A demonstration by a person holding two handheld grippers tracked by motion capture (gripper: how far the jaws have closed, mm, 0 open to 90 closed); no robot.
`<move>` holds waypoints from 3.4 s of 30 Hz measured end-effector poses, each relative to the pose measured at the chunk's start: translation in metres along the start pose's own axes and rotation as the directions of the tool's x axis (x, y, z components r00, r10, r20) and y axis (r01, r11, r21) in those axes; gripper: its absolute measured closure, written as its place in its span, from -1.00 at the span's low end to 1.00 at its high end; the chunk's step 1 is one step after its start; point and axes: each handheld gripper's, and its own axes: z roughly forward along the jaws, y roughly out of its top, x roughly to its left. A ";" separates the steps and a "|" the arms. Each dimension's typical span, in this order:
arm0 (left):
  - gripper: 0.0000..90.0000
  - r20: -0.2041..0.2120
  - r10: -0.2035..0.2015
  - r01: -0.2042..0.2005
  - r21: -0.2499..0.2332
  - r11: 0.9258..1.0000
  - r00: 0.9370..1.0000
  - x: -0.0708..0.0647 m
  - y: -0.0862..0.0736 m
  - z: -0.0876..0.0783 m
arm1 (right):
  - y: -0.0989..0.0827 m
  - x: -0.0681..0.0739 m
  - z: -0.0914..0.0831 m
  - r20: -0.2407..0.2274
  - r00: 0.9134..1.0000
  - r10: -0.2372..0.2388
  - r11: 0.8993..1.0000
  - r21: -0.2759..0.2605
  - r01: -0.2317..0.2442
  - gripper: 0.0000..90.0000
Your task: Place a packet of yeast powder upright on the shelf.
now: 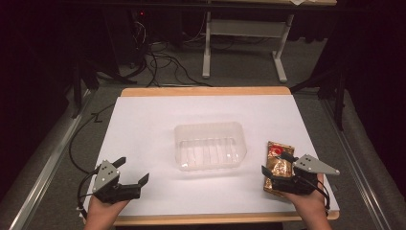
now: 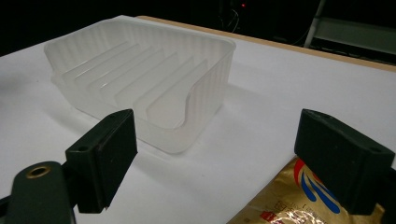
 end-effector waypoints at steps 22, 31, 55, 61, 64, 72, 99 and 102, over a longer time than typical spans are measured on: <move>-0.87 0.032 0.013 -0.013 -0.002 1.000 0.999 -0.003 0.008 0.016 | -0.021 -0.020 -0.015 0.059 0.997 0.042 0.998 0.037 -0.044 0.05; -0.87 0.063 0.024 -0.023 -0.011 1.000 0.998 -0.008 0.017 0.036 | -0.044 -0.038 -0.034 0.127 0.988 0.090 0.990 0.101 -0.103 0.86; -0.88 0.103 0.036 -0.034 -0.024 0.999 0.994 -0.014 0.024 0.052 | -0.073 -0.050 -0.027 0.198 0.971 0.132 0.918 0.345 -0.195 1.00; -0.88 0.100 0.040 -0.038 -0.024 0.999 0.994 -0.014 0.024 0.049 | -0.076 -0.056 -0.021 0.195 0.971 0.138 0.906 0.372 -0.203 1.00; -0.88 0.096 0.038 -0.035 -0.026 0.999 0.995 -0.013 0.023 0.047 | -0.074 -0.055 -0.016 0.180 0.974 0.136 0.907 0.374 -0.196 1.00; -0.88 0.077 0.036 -0.034 -0.024 0.999 0.996 -0.011 0.020 0.039 | -0.068 -0.044 -0.002 0.119 0.988 0.095 0.910 0.392 -0.135 1.00; -0.87 -0.014 -0.003 0.003 -0.010 1.000 1.000 0.000 0.002 0.001 | -0.034 -0.020 0.031 -0.013 0.999 0.036 0.949 0.315 -0.030 0.97; -0.87 -0.021 -0.006 0.006 -0.004 1.000 1.000 0.001 0.000 -0.002 | -0.031 -0.028 0.031 0.008 0.998 0.061 0.959 0.276 -0.061 0.92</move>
